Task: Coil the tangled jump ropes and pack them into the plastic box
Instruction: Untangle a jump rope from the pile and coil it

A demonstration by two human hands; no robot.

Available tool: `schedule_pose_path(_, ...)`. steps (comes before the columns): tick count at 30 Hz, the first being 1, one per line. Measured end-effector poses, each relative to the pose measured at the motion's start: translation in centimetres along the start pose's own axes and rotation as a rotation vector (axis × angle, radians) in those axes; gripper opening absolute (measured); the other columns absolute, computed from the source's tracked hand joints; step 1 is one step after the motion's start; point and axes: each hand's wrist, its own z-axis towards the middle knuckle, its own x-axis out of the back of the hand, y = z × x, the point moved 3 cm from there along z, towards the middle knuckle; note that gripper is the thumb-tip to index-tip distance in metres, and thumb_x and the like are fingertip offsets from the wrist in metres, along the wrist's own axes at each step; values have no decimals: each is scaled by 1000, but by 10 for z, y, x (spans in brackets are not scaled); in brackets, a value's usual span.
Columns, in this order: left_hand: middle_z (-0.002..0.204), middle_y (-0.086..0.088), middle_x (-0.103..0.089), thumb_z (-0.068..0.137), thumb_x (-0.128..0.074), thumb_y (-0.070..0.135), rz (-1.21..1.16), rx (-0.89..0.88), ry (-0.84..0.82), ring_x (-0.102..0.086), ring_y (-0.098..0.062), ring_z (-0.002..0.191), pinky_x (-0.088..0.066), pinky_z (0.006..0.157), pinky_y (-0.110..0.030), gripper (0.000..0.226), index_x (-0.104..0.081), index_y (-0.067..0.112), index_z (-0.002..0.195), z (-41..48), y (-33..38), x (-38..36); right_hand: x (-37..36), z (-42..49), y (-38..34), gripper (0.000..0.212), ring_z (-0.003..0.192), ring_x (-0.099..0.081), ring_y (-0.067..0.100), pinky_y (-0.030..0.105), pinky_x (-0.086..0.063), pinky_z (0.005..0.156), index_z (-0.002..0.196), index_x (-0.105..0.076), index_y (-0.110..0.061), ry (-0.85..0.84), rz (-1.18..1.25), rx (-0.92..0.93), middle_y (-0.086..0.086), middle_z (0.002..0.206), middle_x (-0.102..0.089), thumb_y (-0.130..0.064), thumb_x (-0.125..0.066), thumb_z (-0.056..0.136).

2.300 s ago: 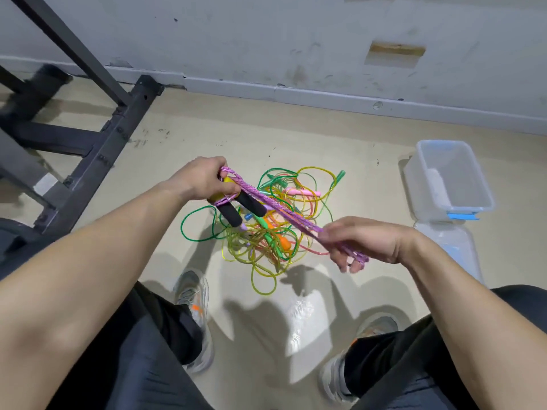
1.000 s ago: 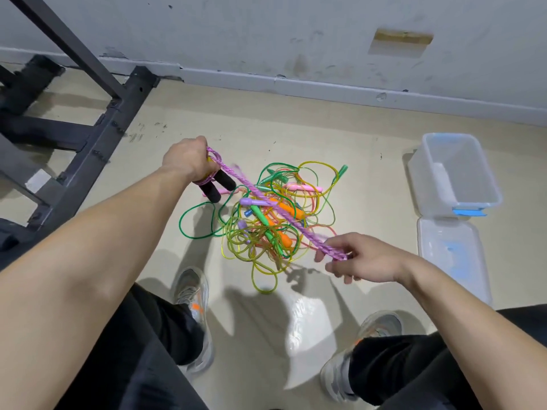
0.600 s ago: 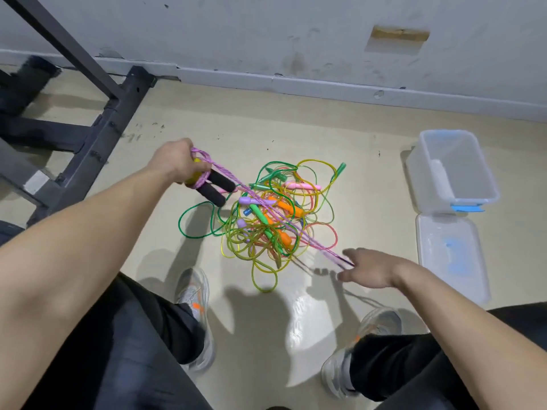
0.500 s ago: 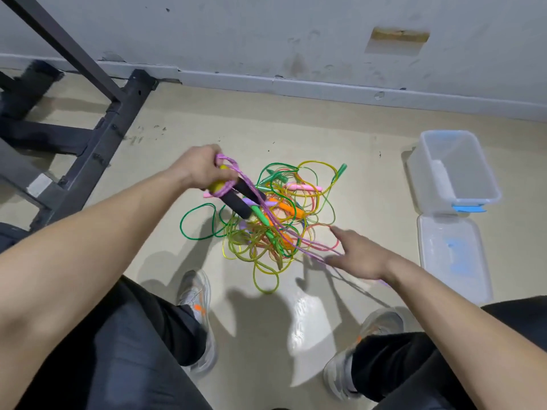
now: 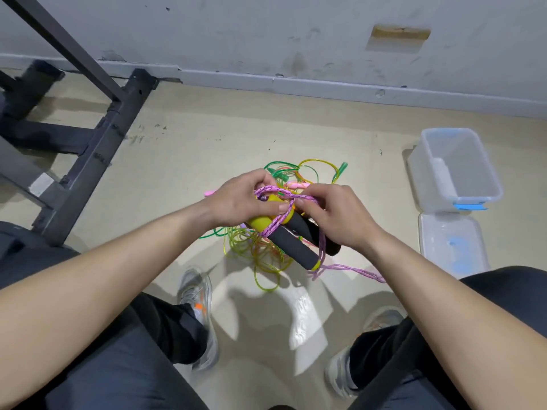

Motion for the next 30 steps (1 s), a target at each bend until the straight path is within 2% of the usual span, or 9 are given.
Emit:
schedule_pose_path(2,82,8,-64,71,-84,47,-33,-34,-23,-58,-5,72,-47,71,-27,38,-65,22,92,-2,-1,0,1,0,2,33,69,-59,22,40,-48,69,82,-67,-8,-73,189,-85,11,74,-65,-36,-57,97)
schedule_pose_path(6,83,10,-64,86,-78,31,-74,-102,-31,-58,-2,75,-46,72,-23,14,-67,26,94,-4,8,0,3,-1,-1,29,70,-59,16,24,-47,65,83,-58,-11,-112,662,-275,7,85,-62,-20,-46,107)
schedule_pose_path(10,95,4,-65,89,-57,50,7,-69,89,-59,-11,86,-49,83,-33,31,-62,23,104,-4,11,-3,-12,-8,3,31,69,-51,15,34,-41,68,80,-47,-27,-26,385,-298,-6,77,-58,-45,-39,105)
schedule_pose_path(16,88,6,-68,101,-49,50,73,30,305,-62,-7,81,-48,75,-28,29,-62,24,100,-9,17,-13,-16,-11,-9,33,65,-45,11,33,-35,62,78,-37,-23,121,207,-277,-7,70,-49,-38,-38,107)
schedule_pose_path(19,84,4,-69,99,-52,50,198,3,311,-64,-12,81,-48,74,-30,30,-64,22,96,-7,15,-8,-21,-9,-2,33,81,-63,18,38,-49,78,93,-58,-17,31,351,-310,1,84,-66,-44,-41,104)
schedule_pose_path(21,88,1,-69,99,-54,48,246,15,245,-63,-17,85,-49,78,-34,32,-67,19,96,-2,11,-3,-15,-6,4,34,83,-63,22,37,-48,83,94,-63,-6,-54,535,-347,4,85,-68,-36,-49,104)
schedule_pose_path(23,90,3,-71,98,-57,46,178,6,159,-64,-15,86,-50,79,-35,28,-69,21,93,1,10,1,-4,-5,7,31,71,-52,23,35,-46,77,83,-58,-7,-149,774,-405,5,68,-58,-31,-53,101)
schedule_pose_path(26,81,10,-70,88,-58,52,-18,-28,35,-62,-6,75,-49,75,-30,29,-70,26,87,3,16,5,17,-9,8,30,47,-30,15,27,-47,51,74,-49,-13,-264,1111,-460,-7,45,-28,-37,-54,92)
schedule_pose_path(30,70,16,-64,90,-61,40,-62,-103,-3,-55,0,66,-44,64,-19,19,-68,24,83,1,24,18,49,-6,19,22,45,-15,7,18,-31,40,80,-66,-11,-217,1070,-404,-10,50,-20,-31,-60,87)
